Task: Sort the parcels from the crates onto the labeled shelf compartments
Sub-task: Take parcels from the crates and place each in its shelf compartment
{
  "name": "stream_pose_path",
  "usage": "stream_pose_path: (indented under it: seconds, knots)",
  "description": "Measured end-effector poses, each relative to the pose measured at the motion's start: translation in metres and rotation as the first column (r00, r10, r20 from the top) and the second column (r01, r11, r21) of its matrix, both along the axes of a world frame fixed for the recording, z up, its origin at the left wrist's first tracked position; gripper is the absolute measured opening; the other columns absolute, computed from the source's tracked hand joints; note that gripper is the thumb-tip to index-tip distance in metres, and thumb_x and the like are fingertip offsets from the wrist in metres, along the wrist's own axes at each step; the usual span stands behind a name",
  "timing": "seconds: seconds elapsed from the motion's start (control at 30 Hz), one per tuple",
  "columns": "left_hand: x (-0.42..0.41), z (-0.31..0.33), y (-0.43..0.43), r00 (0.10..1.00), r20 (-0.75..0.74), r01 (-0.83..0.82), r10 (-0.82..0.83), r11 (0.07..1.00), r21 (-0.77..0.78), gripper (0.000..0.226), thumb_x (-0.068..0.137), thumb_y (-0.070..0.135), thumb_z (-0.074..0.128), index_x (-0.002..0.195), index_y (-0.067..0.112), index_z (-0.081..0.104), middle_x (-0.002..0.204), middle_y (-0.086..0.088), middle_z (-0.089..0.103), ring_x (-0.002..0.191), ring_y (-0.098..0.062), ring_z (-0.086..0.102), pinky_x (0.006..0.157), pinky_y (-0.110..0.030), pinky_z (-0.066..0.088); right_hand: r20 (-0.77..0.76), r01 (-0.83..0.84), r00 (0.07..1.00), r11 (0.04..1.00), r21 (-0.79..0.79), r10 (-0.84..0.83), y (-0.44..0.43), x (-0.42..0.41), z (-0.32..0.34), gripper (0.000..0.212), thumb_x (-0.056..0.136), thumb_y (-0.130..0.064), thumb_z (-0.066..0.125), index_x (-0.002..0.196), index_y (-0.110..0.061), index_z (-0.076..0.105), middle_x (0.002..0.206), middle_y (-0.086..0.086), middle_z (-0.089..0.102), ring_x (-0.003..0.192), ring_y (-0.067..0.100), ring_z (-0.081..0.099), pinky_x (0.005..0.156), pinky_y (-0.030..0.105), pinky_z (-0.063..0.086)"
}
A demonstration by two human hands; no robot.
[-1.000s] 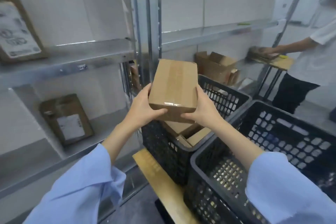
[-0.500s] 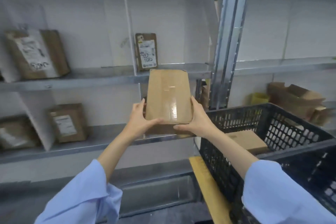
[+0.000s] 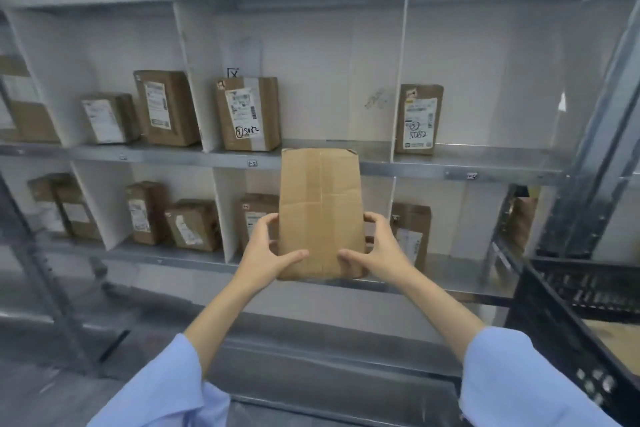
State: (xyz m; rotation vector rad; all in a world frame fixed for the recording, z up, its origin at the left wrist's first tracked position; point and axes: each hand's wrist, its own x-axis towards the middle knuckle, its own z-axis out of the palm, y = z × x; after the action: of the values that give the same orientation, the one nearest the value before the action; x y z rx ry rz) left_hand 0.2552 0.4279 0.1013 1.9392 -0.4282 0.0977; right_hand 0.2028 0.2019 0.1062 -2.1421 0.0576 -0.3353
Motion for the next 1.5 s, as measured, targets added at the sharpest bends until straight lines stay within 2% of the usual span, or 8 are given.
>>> stream_pose_path:
  seconds: [0.1,0.27,0.5,0.6,0.7,0.93,1.27,1.5]
  knots:
    - [0.010,0.004,0.035,1.000,0.003,-0.029,0.029,0.999,0.033,0.105,0.074,0.033,0.084,0.155,0.022,0.018,0.143,0.005,0.031,0.127,-0.015,0.041,0.108,-0.032,0.038,-0.003,-0.041,0.999,0.999,-0.006,0.041,0.028,0.018,-0.002,0.082,0.079,-0.032,0.082,0.140,-0.022,0.027,0.144,-0.004,0.041,0.112,0.012,0.049,0.090,0.029,0.049]
    - [0.020,0.002,0.078,0.998,0.032,-0.050,0.050,0.999,0.012,0.085,0.073,0.027,0.085,0.142,0.025,0.037,0.139,0.000,0.038,0.120,-0.016,0.048,0.104,-0.038,0.045,0.022,-0.093,0.995,0.996,-0.017,0.094,0.070,0.036,-0.009,0.108,0.077,-0.028,0.084,0.156,-0.028,0.009,0.154,-0.003,0.028,0.134,0.015,0.037,0.112,0.043,0.036]
    - [0.022,-0.009,0.108,0.996,0.009,-0.093,0.093,0.996,0.006,0.084,0.074,0.025,0.085,0.138,0.029,0.031,0.139,0.011,0.037,0.121,-0.015,0.048,0.084,-0.018,0.042,0.054,-0.120,0.992,0.989,0.085,0.115,0.099,0.050,-0.018,0.083,0.082,-0.021,0.080,0.141,-0.033,0.023,0.143,-0.020,0.031,0.129,0.010,0.041,0.111,0.042,0.041]
    - [0.023,-0.012,0.115,0.992,-0.014,-0.126,0.127,0.990,0.060,0.106,0.074,0.034,0.084,0.154,0.028,0.016,0.148,0.003,0.028,0.128,-0.017,0.041,0.105,-0.034,0.042,0.069,-0.139,0.989,0.987,0.080,0.134,0.110,0.051,-0.016,0.080,0.082,-0.020,0.080,0.136,-0.036,0.022,0.141,-0.018,0.033,0.129,0.014,0.045,0.109,0.041,0.043]
    - [0.023,-0.013,0.121,0.990,-0.023,-0.140,0.142,0.987,0.082,0.100,0.074,0.038,0.083,0.152,0.029,0.020,0.150,-0.002,0.029,0.135,-0.021,0.039,0.113,-0.044,0.036,0.086,-0.118,0.990,0.992,0.046,0.114,0.118,0.053,-0.016,0.096,0.082,-0.024,0.080,0.151,-0.036,0.015,0.152,-0.006,0.031,0.136,0.019,0.041,0.111,0.046,0.040]
    - [0.021,-0.016,0.129,0.994,-0.019,-0.105,0.105,0.994,-0.002,0.079,0.075,0.030,0.084,0.132,0.030,0.030,0.142,0.005,0.042,0.129,-0.016,0.045,0.106,-0.034,0.038,0.086,-0.120,0.990,0.987,0.109,0.111,0.118,0.051,-0.019,0.081,0.083,-0.024,0.078,0.141,-0.038,0.023,0.139,-0.016,0.038,0.129,0.017,0.047,0.095,0.028,0.045]
    - [0.012,-0.016,0.128,0.994,-0.001,-0.110,0.110,0.994,-0.022,0.094,0.077,0.031,0.082,0.150,0.029,0.022,0.148,0.002,0.042,0.130,-0.015,0.044,0.106,-0.036,0.036,0.103,-0.159,0.983,0.986,0.055,0.153,0.118,0.045,-0.015,0.104,0.078,-0.034,0.082,0.152,-0.042,0.010,0.158,-0.008,0.027,0.138,0.017,0.037,0.109,0.042,0.038]
    - [0.006,-0.019,0.123,0.996,-0.011,-0.092,0.092,0.994,-0.057,0.081,0.077,0.026,0.082,0.136,0.031,0.027,0.134,0.009,0.041,0.120,-0.009,0.042,0.091,-0.015,0.035,0.057,-0.212,0.977,0.963,0.165,0.205,0.112,0.038,-0.020,0.103,0.070,-0.054,0.079,0.149,-0.037,0.015,0.156,-0.009,0.030,0.135,0.012,0.038,0.112,0.039,0.039]
